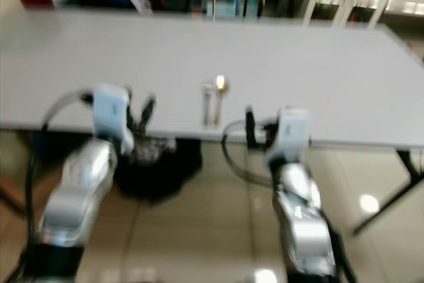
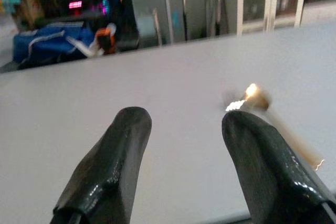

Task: Setting the table

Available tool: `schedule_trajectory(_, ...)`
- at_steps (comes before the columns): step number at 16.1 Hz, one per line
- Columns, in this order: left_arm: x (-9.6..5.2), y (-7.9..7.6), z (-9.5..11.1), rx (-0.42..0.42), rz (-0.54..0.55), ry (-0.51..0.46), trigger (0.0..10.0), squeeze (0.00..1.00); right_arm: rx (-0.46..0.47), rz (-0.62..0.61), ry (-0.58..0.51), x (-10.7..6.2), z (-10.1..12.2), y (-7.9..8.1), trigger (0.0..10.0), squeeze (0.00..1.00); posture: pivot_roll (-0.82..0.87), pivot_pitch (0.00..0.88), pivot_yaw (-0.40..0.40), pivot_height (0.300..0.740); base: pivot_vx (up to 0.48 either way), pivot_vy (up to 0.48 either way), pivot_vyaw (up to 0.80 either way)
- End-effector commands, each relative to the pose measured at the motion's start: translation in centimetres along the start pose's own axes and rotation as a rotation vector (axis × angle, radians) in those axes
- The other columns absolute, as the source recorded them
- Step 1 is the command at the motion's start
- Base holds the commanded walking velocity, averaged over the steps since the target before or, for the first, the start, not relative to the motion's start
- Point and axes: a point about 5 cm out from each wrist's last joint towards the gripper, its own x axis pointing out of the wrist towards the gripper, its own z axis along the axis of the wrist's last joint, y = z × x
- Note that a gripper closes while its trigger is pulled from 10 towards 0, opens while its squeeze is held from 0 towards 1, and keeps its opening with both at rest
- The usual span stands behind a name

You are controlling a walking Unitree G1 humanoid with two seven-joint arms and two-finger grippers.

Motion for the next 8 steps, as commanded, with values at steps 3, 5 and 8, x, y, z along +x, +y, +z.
schedule_trajectory(3, 0.20, -0.50, 0.26, 0.036, 0.017, -0.006, 10.0, 1.00, -0.025, 0.014, -0.027, 0.42, 0.76, -0.29, 10.0, 0.00, 0.05, 0.009, 0.017, 0.740, 0.000, 0.480, 0.00)
schedule_trajectory(5, 0.41, -0.08, 0.40, 0.021, 0.061, -0.012, 10.0, 0.00, -0.058, 0.054, -0.012, 0.75, 0.77, 0.09, 10.0, 0.00, 0.03, 0.009, -0.001, 0.740, 0.000, 0.480, 0.00)
schedule_trajectory(8, 0.92, 0.12, 0.57, 0.015, 0.107, -0.026, 10.0, 0.00, -0.081, 0.082, -0.006, 1.17, 1.39, -0.36, 10.0, 0.00, -0.02, 0.014, -0.015, 0.740, 0.000, 0.480, -0.80)
